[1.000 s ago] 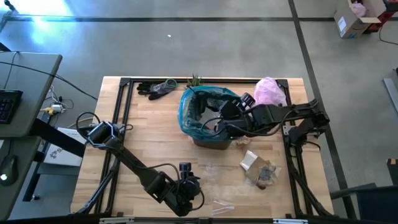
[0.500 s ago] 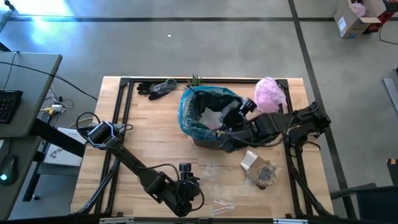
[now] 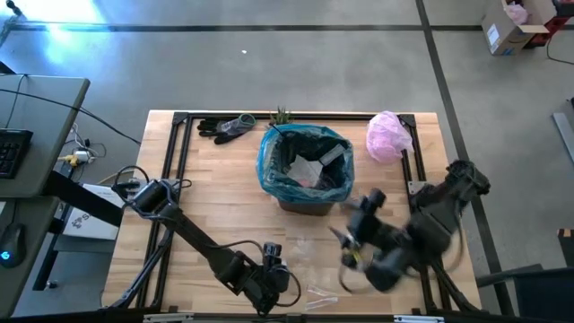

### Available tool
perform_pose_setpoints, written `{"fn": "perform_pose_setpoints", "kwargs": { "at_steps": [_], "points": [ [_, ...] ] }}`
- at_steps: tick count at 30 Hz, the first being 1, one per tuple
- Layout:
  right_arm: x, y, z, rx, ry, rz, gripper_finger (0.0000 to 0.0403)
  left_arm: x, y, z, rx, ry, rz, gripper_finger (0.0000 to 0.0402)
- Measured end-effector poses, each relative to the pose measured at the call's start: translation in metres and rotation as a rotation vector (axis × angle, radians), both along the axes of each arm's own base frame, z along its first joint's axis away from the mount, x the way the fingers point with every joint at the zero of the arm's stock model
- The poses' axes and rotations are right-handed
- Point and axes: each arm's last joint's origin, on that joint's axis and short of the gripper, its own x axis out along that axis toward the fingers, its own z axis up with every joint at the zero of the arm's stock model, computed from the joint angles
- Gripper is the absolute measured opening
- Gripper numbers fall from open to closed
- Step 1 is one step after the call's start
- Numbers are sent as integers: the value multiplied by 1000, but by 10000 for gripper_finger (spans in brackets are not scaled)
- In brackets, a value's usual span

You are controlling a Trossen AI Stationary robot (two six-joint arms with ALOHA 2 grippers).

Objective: Place trash/remove bag and relplace
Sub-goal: Put the white paper into the trash bin

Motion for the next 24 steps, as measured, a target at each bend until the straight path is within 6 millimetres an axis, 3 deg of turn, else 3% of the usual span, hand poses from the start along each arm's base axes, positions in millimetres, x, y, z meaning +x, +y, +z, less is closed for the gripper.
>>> {"fn": "perform_pose_setpoints", "kwargs": {
  "at_steps": [9,14,24],
  "points": [
    [-22,71,-39,44,23,93,283,14,4,-52,-23,168,0,165],
    [-21,91,-65,18,55,86,283,11,0,-45,-7,103,35,165],
    [-5,111,-102,-31,91,81,283,-8,-15,-43,-41,134,115,165]
  ]
}}
